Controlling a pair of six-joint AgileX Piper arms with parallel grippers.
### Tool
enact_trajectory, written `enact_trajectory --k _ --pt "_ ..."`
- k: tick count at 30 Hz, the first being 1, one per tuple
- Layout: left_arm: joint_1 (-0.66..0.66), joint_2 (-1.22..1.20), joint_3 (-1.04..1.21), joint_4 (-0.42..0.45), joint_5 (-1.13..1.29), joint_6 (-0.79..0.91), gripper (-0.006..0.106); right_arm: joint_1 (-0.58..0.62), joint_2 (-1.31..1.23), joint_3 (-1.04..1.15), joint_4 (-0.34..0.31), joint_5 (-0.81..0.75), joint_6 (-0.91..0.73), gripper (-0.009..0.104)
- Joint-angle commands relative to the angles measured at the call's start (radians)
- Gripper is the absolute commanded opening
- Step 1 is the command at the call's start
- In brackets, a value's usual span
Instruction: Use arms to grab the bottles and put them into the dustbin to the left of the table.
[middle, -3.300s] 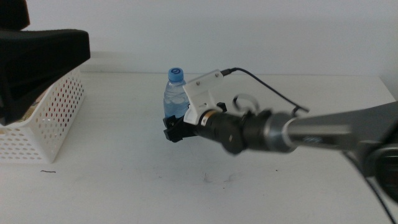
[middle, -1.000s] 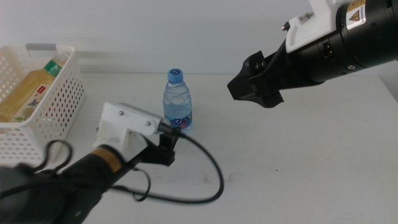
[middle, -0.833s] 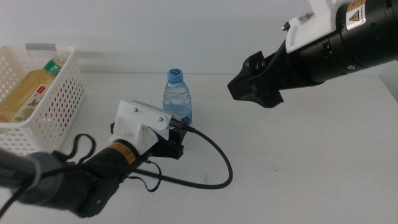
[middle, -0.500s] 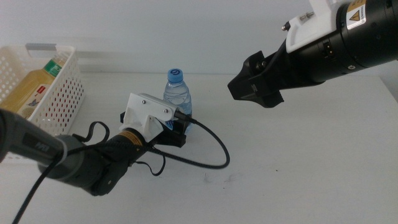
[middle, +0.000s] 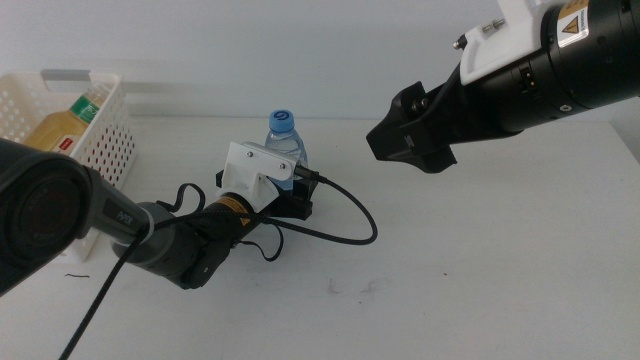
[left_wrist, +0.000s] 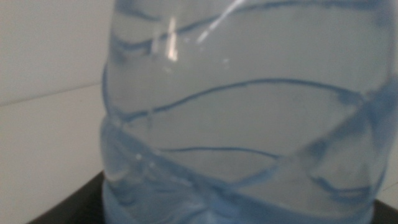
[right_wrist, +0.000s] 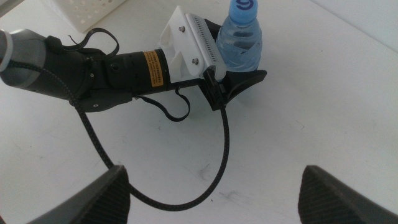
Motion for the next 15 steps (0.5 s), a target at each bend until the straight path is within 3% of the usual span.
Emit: enact_trajectory --k 1,4,9,10,15 --pt "0.003 -0.003 -0.011 -0.030 -0.007 -0.019 0.088 -0.005 -0.004 -0.003 -0.004 -0.005 -0.001 0.072" --pt "0.003 -0.106 0.019 -0.033 0.154 -0.016 0.064 -0.005 -0.004 -0.003 -0.004 -0.005 -0.001 0.072" --pt "-0.011 -0.477 0.051 -0.033 0.878 -0.123 0.005 -0.005 -0.004 -0.003 -0.004 -0.005 -0.001 0.072" --pt "-0.011 -0.534 0.047 -0.033 1.020 -0.143 -0.002 -0.005 -0.004 -0.003 -0.004 -0.007 -0.001 0.072" --pt "0.018 -0.825 0.008 -0.049 1.377 -0.135 -0.002 -0.005 -0.004 -0.003 -0.004 -0.007 -0.001 0.072"
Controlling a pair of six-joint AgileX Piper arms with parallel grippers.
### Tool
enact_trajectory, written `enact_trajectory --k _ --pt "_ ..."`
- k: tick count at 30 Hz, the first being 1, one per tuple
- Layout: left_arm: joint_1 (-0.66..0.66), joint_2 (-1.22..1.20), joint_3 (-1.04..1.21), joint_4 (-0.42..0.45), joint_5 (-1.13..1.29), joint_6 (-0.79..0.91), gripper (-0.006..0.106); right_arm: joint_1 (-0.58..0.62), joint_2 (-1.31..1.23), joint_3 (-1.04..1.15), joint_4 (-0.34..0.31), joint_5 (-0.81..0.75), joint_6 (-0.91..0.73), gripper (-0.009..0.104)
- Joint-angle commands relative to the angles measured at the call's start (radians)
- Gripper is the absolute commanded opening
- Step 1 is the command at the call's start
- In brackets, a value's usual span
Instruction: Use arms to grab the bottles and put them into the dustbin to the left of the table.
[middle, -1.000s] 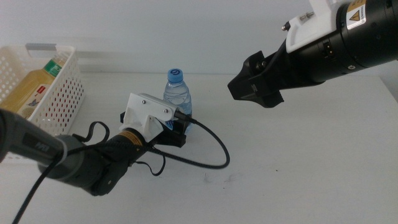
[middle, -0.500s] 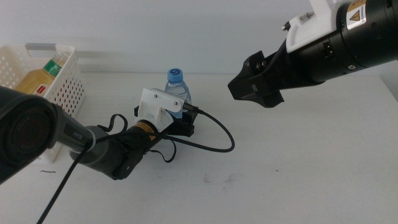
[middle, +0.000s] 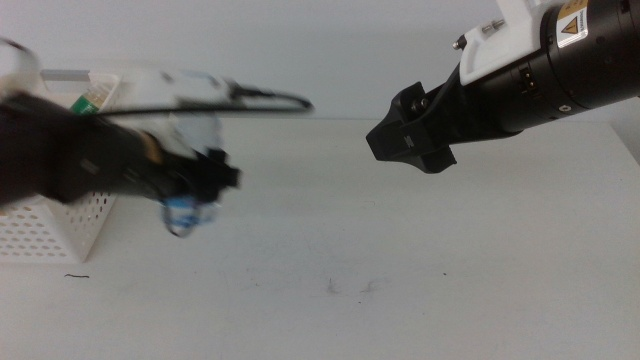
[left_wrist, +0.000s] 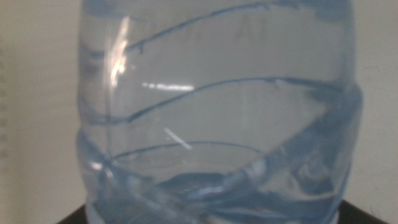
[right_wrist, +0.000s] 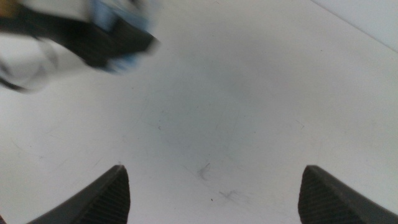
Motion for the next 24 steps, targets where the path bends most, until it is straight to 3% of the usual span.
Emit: enact_trajectory --k 1,5,8,15,21,24 --pt "0.037 -0.117 -0.078 -0.017 0.144 0.032 -0.002 -0.005 -0.004 -0.003 -0.004 -0.007 -0.001 0.072" --pt "0.189 -0.125 -0.355 -0.048 0.537 0.208 -0.002 -0.005 -0.004 -0.003 -0.004 -0.007 -0.001 0.072" --pt "0.336 -0.059 -0.521 -0.061 0.691 0.349 -0.002 -0.005 -0.004 -0.003 -0.004 -0.007 -0.001 0.072" --pt "0.589 0.192 -0.680 -0.089 0.757 0.473 -0.002 -0.005 -0.004 -0.003 -0.004 -0.007 -0.001 0.072" --pt "0.614 0.340 -0.680 -0.127 0.701 0.515 0.001 -0.005 -0.004 -0.003 -0.004 -0.007 -0.001 0.072" --pt "0.614 0.368 -0.680 -0.135 0.679 0.515 0.011 -0.005 -0.004 -0.003 -0.004 -0.007 -0.001 0.072"
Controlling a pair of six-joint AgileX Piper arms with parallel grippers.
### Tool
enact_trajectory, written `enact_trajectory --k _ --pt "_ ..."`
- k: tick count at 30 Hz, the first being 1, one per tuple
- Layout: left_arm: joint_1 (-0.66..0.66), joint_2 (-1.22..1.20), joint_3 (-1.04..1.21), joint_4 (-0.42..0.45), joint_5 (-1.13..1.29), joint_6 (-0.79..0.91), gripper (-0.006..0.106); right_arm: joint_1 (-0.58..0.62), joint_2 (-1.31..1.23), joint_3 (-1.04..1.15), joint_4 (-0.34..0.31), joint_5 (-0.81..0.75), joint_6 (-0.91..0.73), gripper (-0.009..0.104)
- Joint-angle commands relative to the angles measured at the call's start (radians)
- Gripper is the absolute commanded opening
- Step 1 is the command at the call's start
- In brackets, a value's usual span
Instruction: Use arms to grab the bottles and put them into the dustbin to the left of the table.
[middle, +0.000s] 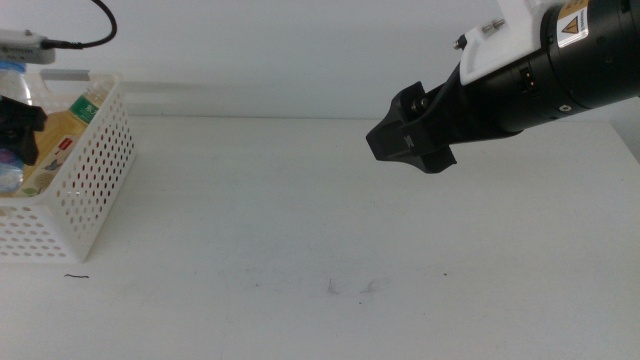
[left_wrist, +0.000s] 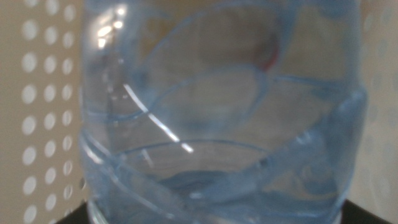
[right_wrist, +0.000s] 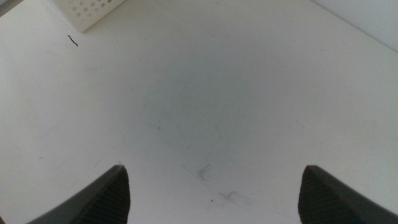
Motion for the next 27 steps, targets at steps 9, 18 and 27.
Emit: enact_trajectory --k 9,18,27 --pt "-0.001 -0.038 -0.018 -0.016 -0.006 -0.002 0.094 -0.005 -0.004 -0.003 -0.004 -0.007 -0.001 0.072" --pt "-0.063 -0.397 0.038 -0.105 -0.035 -0.016 0.094 -0.005 -0.004 -0.003 -0.004 -0.007 -0.001 0.072" --pt "-0.154 -0.984 0.438 -0.449 -0.444 0.329 0.094 -0.005 -0.004 -0.003 -0.004 -0.007 -0.001 0.072"
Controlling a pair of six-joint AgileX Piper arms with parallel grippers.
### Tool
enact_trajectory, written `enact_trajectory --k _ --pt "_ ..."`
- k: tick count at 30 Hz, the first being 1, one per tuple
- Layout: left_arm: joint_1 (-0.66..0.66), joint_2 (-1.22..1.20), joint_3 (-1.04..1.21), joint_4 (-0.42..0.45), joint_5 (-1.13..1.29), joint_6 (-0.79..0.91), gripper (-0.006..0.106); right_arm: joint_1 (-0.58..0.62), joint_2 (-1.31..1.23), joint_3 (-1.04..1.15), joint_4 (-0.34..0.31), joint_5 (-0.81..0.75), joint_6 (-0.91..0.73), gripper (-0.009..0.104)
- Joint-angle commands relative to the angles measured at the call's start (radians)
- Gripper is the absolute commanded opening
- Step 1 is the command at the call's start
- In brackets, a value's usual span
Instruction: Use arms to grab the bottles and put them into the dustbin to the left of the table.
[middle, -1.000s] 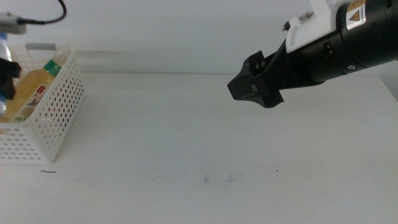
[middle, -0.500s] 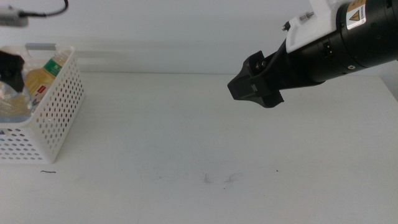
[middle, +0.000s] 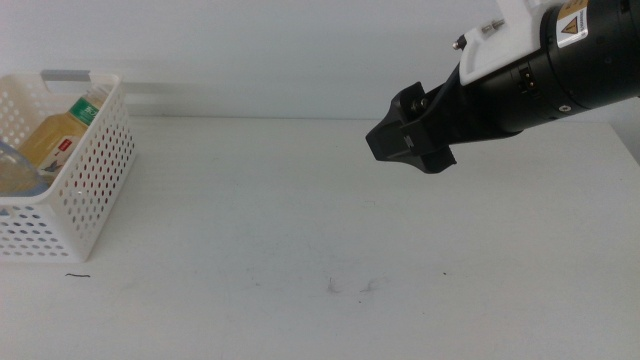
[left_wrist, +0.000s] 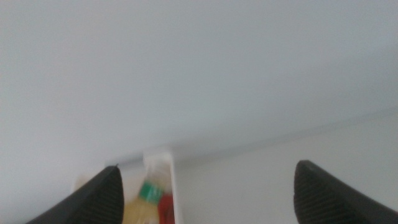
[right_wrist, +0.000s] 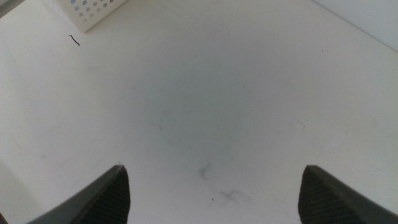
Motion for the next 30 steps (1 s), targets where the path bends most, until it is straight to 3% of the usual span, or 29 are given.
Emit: enact_trajectory --k 1,9,23,24,30 --pt "-0.007 -0.139 0.112 -0.102 -0.102 0.092 0.094 -0.005 -0.004 -0.003 -0.004 -0.007 -0.001 0.072" --pt "-0.013 -0.405 0.301 -0.132 -0.173 0.046 0.094 -0.005 -0.004 -0.003 -0.004 -0.007 -0.001 0.072" --pt "-0.013 -0.419 0.298 -0.172 -0.066 0.026 0.094 -0.005 -0.004 -0.003 -0.004 -0.007 -0.001 0.072" --pt "-0.013 -0.417 0.298 -0.159 -0.068 -0.017 0.094 -0.005 -0.004 -0.003 -0.004 -0.007 -0.001 0.072" --pt "-0.013 -0.426 0.298 0.107 -0.068 -0.373 0.094 -0.005 -0.004 -0.003 -0.004 -0.007 -0.001 0.072"
